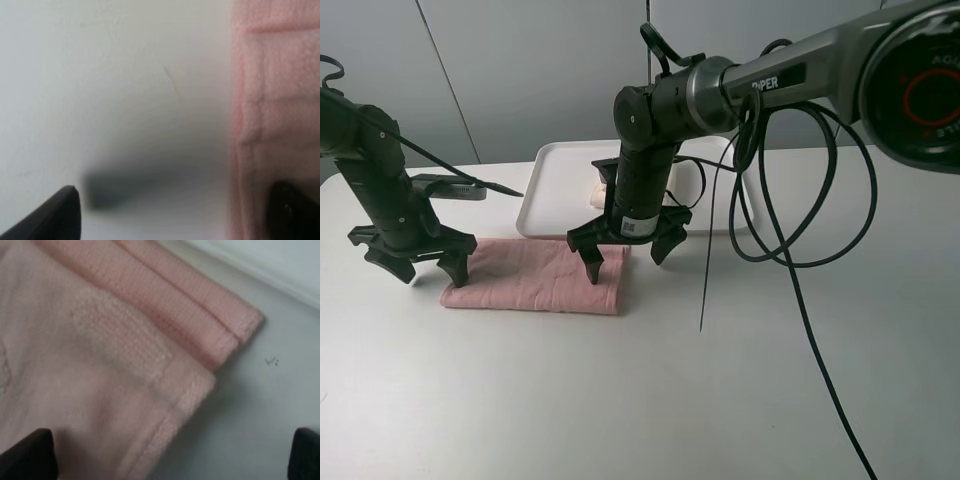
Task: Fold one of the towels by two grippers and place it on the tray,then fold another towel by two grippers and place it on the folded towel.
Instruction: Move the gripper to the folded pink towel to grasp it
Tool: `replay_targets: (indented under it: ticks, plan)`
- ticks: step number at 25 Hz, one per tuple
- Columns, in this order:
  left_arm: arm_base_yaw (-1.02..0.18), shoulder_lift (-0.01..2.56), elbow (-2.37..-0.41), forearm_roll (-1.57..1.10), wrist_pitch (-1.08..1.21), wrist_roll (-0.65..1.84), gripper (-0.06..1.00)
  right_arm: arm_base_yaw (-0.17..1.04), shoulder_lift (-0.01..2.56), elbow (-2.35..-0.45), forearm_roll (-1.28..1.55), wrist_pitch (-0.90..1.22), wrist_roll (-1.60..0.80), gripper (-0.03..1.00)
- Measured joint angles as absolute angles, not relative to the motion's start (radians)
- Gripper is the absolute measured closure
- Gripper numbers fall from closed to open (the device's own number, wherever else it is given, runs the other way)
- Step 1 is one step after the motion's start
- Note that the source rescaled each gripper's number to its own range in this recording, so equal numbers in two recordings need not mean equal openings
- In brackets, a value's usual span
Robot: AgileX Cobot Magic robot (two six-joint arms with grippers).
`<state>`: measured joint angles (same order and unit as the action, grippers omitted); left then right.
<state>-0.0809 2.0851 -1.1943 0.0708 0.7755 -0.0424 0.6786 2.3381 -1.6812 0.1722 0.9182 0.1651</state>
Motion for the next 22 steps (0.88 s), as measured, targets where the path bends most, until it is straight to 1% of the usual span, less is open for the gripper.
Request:
replay_targets:
  ticks: [11, 15, 20, 22]
  plan:
    - [-0.081, 2.087, -1.196, 0.071, 0.777, -0.042, -0.02, 0.686, 2.344, -1.683, 0.211, 0.918, 0.173, -0.03]
    - [-0.081, 2.087, -1.196, 0.071, 0.777, -0.042, -0.02, 0.713, 2.354, -1.69, 0.191, 0.918, 0.177, 0.02]
    - [-0.081, 2.087, -1.196, 0.071, 0.777, -0.042, -0.02, 0.728, 2.363, -1.7, 0.149, 0.924, 0.204, 0.02]
    - [-0.081, 2.087, -1.196, 0.071, 0.777, -0.042, -0.02, 0.728, 2.365, -1.7, 0.145, 0.924, 0.211, 0.04]
